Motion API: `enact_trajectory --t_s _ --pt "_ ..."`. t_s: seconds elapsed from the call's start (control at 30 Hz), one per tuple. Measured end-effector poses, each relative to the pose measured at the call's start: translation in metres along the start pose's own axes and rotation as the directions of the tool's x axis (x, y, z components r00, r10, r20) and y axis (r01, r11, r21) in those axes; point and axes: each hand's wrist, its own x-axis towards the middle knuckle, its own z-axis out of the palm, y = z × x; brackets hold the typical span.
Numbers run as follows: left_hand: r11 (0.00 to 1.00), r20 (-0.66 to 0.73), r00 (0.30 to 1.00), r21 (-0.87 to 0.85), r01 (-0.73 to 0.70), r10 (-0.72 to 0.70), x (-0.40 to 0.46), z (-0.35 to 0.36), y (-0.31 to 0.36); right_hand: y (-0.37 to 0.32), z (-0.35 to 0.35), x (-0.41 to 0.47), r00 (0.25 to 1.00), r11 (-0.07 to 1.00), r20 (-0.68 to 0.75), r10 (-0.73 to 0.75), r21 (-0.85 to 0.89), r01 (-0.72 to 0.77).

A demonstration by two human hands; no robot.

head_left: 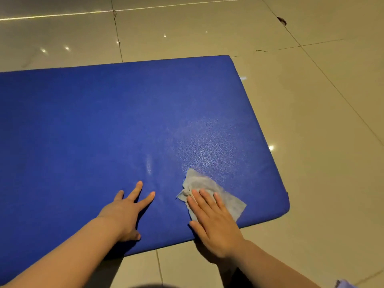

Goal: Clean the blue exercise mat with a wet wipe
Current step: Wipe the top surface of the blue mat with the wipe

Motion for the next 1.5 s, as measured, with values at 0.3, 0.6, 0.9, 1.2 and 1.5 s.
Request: enact_trajectory --t_s 0.3,0.6,0.9,1.2,1.5 --pt "0.997 -0.118 0.993 -0.074 0.006 -0.015 -0.004 0.027 0.007 0.105 -0.016 -0.051 0.801 0.816 -0.157 0.577 0.147 -0.559" --pt "0.995 -0.226 0.974 -0.101 -0.012 -0.011 -0.009 0.029 0.008 0.013 -0.004 -0.027 0.999 0.999 0.023 0.042 -0.030 -0.041" --pt "0.938 -0.562 0.813 -0.340 -0.059 -0.153 -0.010 0.052 -0.050 -0.031 -0.005 0.060 0.928 0.936 0.216 -0.302 -0.119 0.332" --pt "0.950 -0.793 0.609 -0.203 -0.239 -0.016 0.037 0.020 -0.057 0.095 -0.043 0.087 0.919 0.918 0.026 0.393 -0.067 -0.391" --pt "0.940 -0.851 0.483 -0.311 -0.143 -0.208 0.102 -0.032 -0.077 -0.028 -0.016 0.147 0.872 0.877 0.170 -0.458 -0.071 0.475"
